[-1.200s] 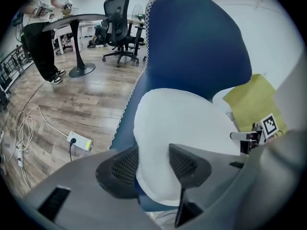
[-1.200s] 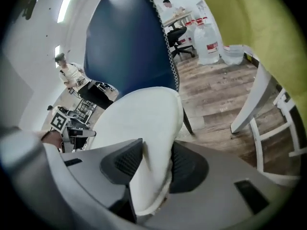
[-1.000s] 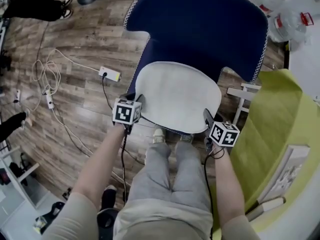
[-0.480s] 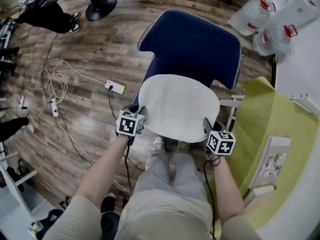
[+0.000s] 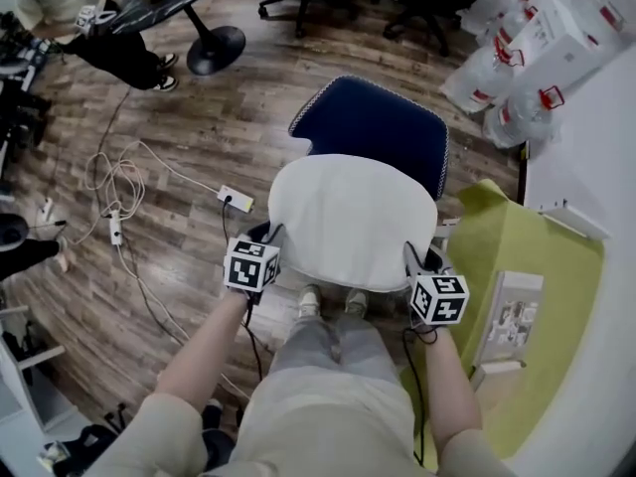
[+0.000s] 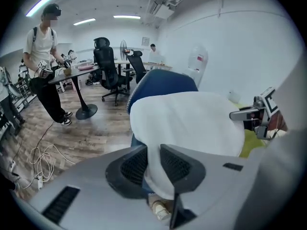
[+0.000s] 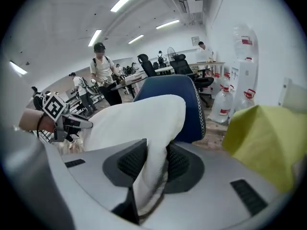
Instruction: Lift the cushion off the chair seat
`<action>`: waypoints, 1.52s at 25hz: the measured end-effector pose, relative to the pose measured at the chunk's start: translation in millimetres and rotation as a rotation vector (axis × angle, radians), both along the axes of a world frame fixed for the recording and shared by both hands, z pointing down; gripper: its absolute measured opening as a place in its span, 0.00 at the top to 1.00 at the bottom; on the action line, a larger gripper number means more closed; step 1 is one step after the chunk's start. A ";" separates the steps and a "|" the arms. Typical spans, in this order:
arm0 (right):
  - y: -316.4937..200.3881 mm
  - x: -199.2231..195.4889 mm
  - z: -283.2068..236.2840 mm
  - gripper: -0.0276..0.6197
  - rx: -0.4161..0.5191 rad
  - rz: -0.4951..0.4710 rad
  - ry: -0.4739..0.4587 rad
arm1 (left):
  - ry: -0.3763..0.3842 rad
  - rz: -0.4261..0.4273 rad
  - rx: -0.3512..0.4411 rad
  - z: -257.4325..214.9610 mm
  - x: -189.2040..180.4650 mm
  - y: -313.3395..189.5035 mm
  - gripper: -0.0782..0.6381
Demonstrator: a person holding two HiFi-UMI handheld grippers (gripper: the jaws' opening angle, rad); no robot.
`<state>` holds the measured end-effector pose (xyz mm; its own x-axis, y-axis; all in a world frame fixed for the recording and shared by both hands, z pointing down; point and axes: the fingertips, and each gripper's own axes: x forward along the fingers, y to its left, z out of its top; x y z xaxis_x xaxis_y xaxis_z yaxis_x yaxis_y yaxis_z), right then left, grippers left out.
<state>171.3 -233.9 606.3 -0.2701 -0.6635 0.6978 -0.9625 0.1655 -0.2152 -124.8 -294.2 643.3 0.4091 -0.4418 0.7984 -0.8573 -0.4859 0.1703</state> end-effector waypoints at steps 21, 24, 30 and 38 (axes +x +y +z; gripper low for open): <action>33.0 -22.1 -300.2 0.78 0.425 -0.062 -0.001 | 0.127 -0.027 0.372 -291.9 -20.4 19.2 0.75; 45.8 -28.6 -326.4 0.78 0.462 -0.066 0.008 | 0.142 -0.026 0.402 -316.5 -25.8 29.0 0.75; 76.3 -42.5 -360.4 0.79 0.523 -0.073 -0.031 | 0.161 -0.027 0.450 -351.9 -40.2 54.4 0.75; 81.5 -28.8 -355.9 0.79 0.517 -0.067 -0.033 | 0.149 -0.030 0.444 -356.7 -28.2 62.9 0.75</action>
